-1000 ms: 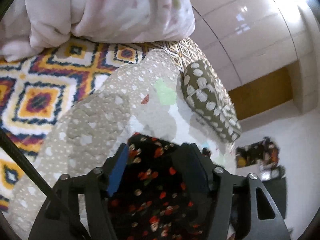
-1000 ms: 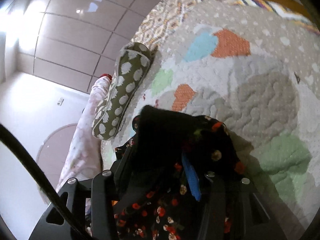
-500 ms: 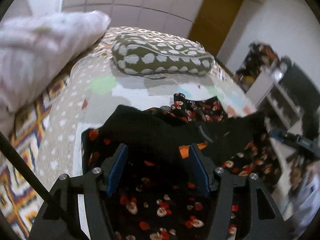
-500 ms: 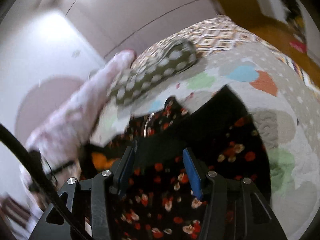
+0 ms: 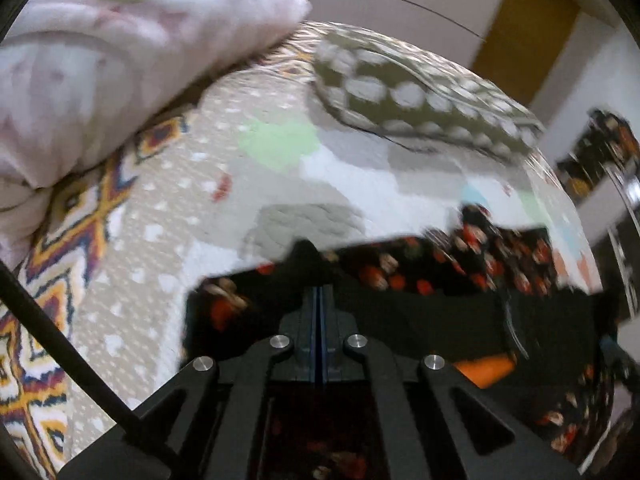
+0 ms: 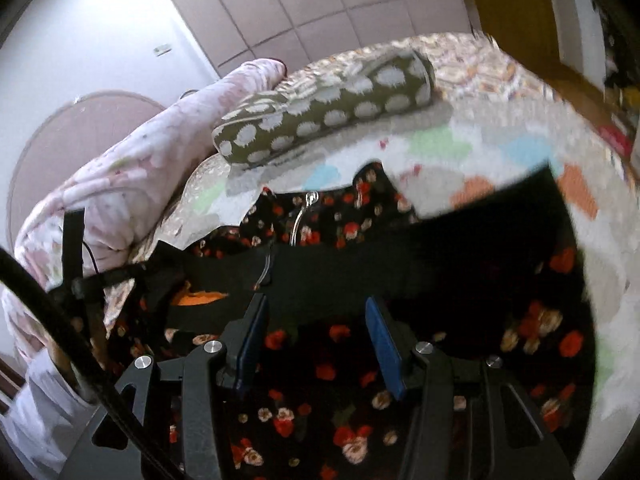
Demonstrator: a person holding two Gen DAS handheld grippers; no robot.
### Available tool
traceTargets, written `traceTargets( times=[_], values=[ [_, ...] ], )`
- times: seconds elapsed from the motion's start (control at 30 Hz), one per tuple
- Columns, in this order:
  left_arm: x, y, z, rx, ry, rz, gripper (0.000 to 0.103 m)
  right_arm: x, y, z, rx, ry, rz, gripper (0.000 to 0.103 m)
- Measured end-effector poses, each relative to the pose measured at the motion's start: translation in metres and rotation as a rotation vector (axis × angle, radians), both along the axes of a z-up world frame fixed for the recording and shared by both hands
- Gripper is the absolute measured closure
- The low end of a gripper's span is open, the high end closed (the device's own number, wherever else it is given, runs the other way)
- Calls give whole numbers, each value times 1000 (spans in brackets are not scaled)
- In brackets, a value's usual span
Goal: Fold large clothes
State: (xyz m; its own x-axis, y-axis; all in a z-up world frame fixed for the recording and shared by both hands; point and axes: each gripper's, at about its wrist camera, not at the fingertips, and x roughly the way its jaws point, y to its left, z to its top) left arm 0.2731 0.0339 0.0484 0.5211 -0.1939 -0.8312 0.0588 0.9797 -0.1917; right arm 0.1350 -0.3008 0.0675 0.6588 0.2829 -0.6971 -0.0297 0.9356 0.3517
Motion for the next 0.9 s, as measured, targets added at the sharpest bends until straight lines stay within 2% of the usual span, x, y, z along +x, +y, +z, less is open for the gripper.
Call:
traceTargets(
  times=[0.13, 0.27, 0.4, 0.5, 0.57, 0.63, 0.67, 0.7, 0.8, 0.83, 0.87, 0.9],
  values=[
    [6, 10, -4, 5, -11, 52, 103, 4, 9, 5, 15, -5, 53, 48],
    [21, 34, -13, -60, 34, 157, 103, 0, 29, 7, 50, -20, 120, 49],
    [20, 38, -19, -100, 45, 145, 103, -5, 62, 7, 85, -29, 234, 54],
    [6, 37, -6, -119, -15, 106, 102, 4, 81, -7, -17, 16, 253, 62],
    [-3, 35, 3, -154, -49, 64, 83, 10, 86, -26, -40, 68, 249, 66],
    [-11, 29, 11, -183, -83, 15, 24, 7, 93, -47, -38, 111, 274, 66],
    [-14, 25, 13, -184, -99, -1, 18, 2, 97, -52, -48, 109, 282, 65],
    [-16, 20, 13, -178, -107, -19, 16, -2, 98, -55, -53, 98, 281, 65],
    [-13, -8, 3, -131, -63, -119, 16, -7, 96, -57, -35, 80, 264, 65],
    [-14, -20, -2, -91, -53, -152, 23, -7, 95, -57, -28, 79, 261, 65],
    [-15, -35, -7, -34, -38, -203, 39, -7, 95, -56, -26, 78, 260, 65],
    [-15, -47, -12, 32, -16, -242, 95, -7, 95, -52, -34, 76, 262, 65]
  ],
)
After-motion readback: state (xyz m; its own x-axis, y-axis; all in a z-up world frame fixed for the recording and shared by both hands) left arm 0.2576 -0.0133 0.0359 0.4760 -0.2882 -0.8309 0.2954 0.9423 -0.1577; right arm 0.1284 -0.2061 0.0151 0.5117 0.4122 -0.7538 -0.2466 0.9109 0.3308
